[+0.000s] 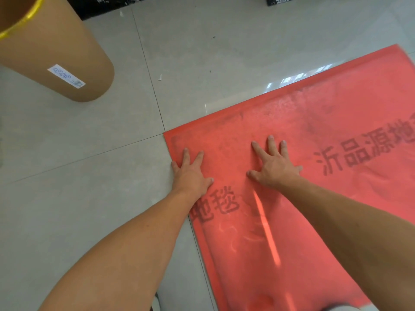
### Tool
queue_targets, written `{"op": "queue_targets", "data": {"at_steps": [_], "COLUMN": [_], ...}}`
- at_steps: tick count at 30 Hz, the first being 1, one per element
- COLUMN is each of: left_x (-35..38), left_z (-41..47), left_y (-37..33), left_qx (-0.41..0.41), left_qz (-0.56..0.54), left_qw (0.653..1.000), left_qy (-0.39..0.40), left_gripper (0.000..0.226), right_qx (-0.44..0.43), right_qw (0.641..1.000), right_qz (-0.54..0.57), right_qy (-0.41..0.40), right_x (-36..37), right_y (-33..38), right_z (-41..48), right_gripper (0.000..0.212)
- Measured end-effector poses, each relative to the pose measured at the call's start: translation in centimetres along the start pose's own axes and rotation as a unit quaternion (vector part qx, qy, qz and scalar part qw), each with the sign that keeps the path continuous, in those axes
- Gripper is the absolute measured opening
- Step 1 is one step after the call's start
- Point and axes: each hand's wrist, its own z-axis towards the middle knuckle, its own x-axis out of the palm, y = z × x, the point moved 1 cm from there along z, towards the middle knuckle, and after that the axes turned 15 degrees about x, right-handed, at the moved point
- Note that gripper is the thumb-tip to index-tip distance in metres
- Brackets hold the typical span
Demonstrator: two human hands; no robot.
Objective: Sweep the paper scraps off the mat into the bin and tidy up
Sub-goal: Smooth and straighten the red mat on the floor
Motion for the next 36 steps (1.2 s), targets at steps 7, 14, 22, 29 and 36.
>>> {"op": "queue_targets", "data": {"at_steps": [7, 14, 22, 29, 36], "left_x": [-0.4, -2.1, -4.2, -3.0, -2.8], "left_z": [0.0, 0.6, 3.4, 4.3, 4.3], "left_y": [0.6, 1.5, 3.9, 4.6, 4.8], "left_qx": [-0.002, 0.005, 0.014, 0.017, 0.027], "left_qz": [0.001, 0.042, -0.023, 0.009, 0.053], "left_qw": [1.000, 0.992, 0.993, 0.996, 0.995], "left_qy": [0.007, -0.119, -0.112, -0.085, -0.085], "left_gripper": [0.087, 0.070, 0.085, 0.085, 0.082], "right_qx": [-0.002, -0.118, -0.172, -0.201, -0.148], "right_qw": [1.000, 0.986, 0.981, 0.976, 0.985], "right_qz": [-0.013, -0.016, 0.007, -0.037, -0.083], "right_qy": [0.008, -0.119, -0.093, -0.081, -0.037], "right_x": [0.1, -0.9, -2.3, -2.3, -1.1], "right_y": [0.9, 2.5, 7.6, 11.5, 11.9], "right_z": [-0.3, -1.4, -0.3, 0.9, 1.7], "right_gripper": [0.087, 0.069, 0.071, 0.078, 0.088]}}
